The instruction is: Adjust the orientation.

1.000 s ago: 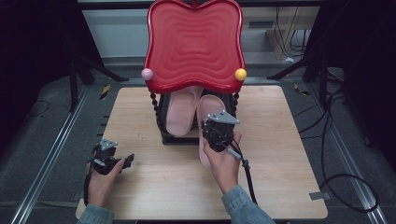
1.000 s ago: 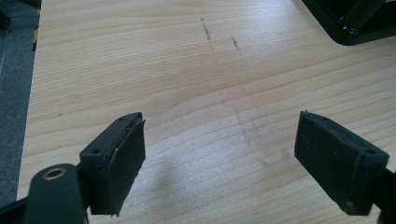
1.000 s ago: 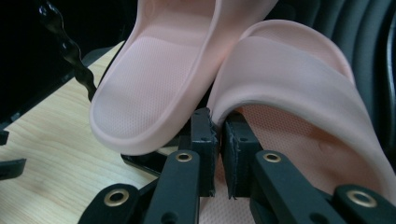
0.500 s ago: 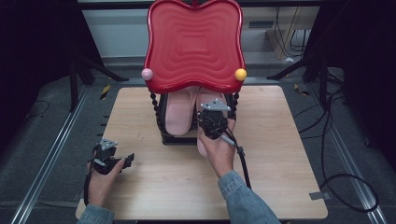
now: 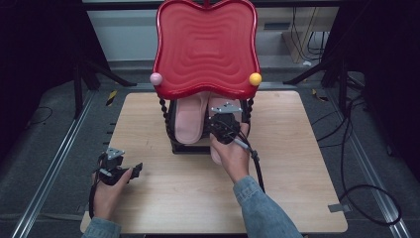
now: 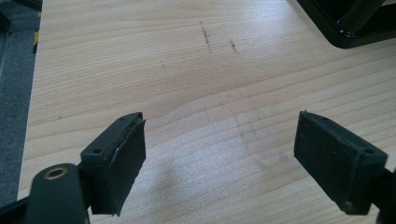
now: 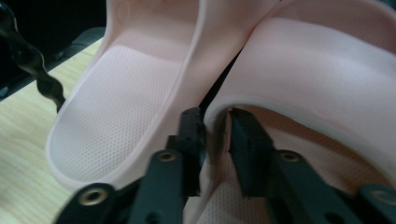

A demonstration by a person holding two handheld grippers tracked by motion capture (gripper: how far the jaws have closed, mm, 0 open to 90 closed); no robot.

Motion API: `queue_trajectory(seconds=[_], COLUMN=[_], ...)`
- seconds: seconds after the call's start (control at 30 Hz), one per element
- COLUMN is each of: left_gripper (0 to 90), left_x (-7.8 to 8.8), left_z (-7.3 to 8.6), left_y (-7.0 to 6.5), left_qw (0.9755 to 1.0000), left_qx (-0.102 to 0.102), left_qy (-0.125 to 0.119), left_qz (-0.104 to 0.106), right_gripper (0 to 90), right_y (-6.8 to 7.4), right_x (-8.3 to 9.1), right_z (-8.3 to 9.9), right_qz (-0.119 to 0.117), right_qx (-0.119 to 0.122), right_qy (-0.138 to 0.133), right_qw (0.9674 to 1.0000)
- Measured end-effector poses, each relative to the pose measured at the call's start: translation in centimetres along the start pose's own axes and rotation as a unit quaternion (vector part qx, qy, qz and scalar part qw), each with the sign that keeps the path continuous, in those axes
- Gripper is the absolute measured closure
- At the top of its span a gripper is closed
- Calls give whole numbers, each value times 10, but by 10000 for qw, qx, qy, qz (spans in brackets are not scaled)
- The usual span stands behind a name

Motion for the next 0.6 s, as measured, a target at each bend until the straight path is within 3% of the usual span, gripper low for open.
queue_trajectory(seconds=[0.1, 0.27, 0.4, 0.5, 0.6], left_gripper=[161, 161, 161, 161, 161], left_x=[0, 0, 0, 1, 1], left_z=[0, 0, 0, 0, 0], left_y=[0, 1, 1, 0, 2], left_qw=[10000, 10000, 10000, 10000, 10000], left_qx=[22, 25, 31, 26, 34], left_qy=[-4, -22, -5, -24, -25], left_qz=[5, -4, -3, 1, -16], right_gripper=[633, 543, 547, 532, 573], right_y=[1, 2, 3, 3, 3], right_x=[4, 12, 22, 29, 34], right_z=[1, 4, 9, 14, 22], right_qz=[-53, -161, -331, -600, -775], right_qx=[-28, 131, 276, 498, 816], right_qy=[13, 157, 243, 346, 503], right_qw=[10000, 9997, 9988, 9964, 9924])
Point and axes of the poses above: each handheld gripper's, and its own axes: x roughly backward along the jaws, z roughly out of its underside, y roughly to its left, the point moved 1 cm from there along -x, roughly forward along the jaws, and after that the axes turned 9 degrees about y, right-handed, at the moved point
